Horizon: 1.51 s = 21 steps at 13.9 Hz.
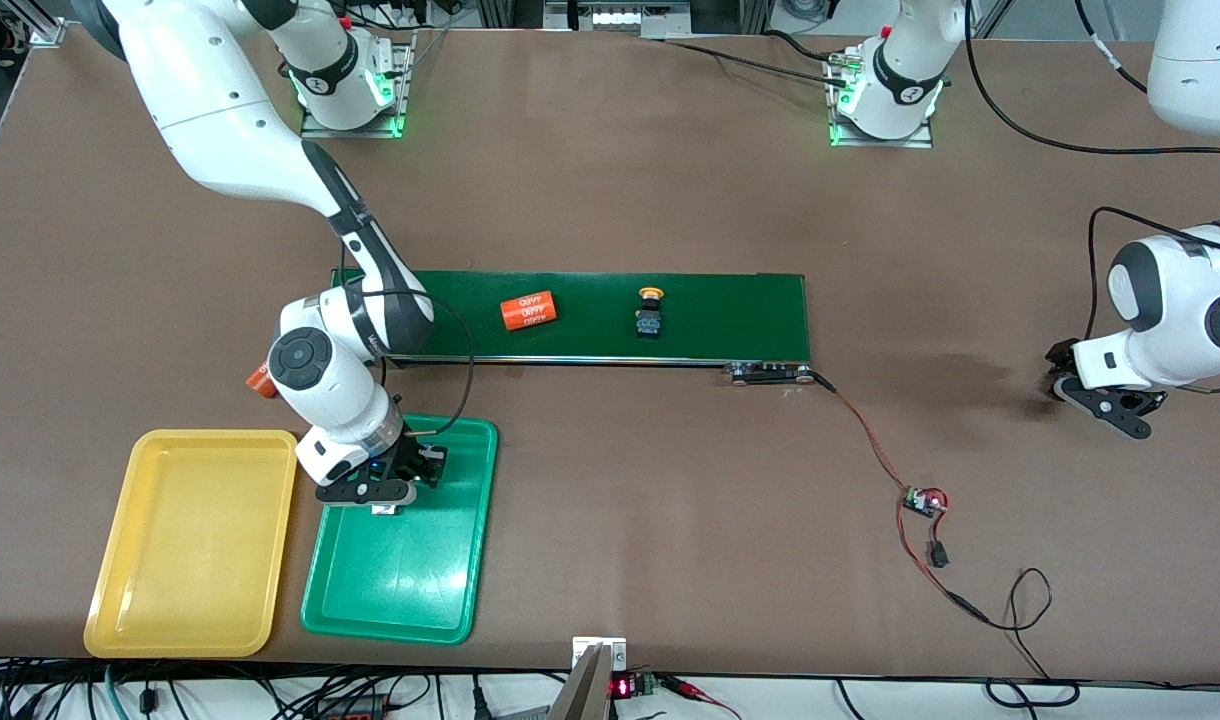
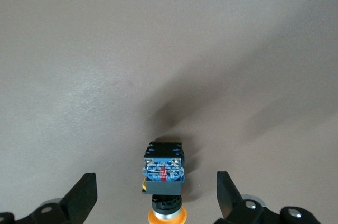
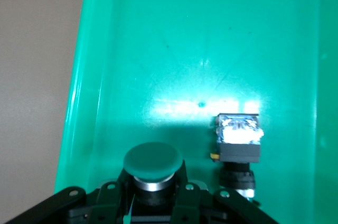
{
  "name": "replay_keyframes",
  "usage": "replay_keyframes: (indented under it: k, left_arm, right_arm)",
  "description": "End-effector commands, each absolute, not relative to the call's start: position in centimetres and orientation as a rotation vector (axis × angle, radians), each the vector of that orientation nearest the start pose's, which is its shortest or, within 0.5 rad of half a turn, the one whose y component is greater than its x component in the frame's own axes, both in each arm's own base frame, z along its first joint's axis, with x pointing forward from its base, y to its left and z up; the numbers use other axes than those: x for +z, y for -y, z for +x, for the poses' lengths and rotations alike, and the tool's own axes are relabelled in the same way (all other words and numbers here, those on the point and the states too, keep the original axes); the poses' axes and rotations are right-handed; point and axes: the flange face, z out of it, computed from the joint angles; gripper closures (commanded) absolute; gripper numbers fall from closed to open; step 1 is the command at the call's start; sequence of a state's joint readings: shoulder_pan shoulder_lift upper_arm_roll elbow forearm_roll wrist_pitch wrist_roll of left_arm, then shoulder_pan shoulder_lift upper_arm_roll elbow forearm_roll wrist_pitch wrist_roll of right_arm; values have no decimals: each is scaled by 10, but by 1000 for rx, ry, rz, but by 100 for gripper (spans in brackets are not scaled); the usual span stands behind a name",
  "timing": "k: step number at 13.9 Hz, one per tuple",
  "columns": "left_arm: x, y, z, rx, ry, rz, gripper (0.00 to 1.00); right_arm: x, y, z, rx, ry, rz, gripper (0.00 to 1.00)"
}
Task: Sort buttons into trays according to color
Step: 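Lower the green button into the green tray and open the right gripper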
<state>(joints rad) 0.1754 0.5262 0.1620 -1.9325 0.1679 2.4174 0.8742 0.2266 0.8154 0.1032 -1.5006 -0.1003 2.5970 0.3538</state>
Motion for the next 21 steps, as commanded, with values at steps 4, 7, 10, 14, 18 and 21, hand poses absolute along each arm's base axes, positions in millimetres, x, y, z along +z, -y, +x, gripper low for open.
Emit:
replay_keyframes:
  k: [4, 7, 10, 14, 18, 21]
  left_arm:
    - [178, -214, 576, 254, -1004, -2889, 0]
    - [171, -220, 577, 203, -976, -2896, 4]
    - [169, -220, 576, 205, -977, -2896, 53]
    - [177, -217, 579, 201, -980, -2894, 87]
    - [217, -180, 597, 188, -1039, -2910, 91]
    - [257, -133, 610, 333, -1037, -2985, 91]
  right_arm:
    - [211, -233, 708, -453, 29, -2994, 17]
    - [210, -233, 708, -460, 42, -2993, 7]
    - [223, -236, 708, -480, 49, -2988, 0]
    - [252, -228, 696, -450, 48, -3016, 0]
    - [297, -217, 671, -272, 33, -3092, 0]
    - [318, -212, 645, -168, -3, -3114, 0]
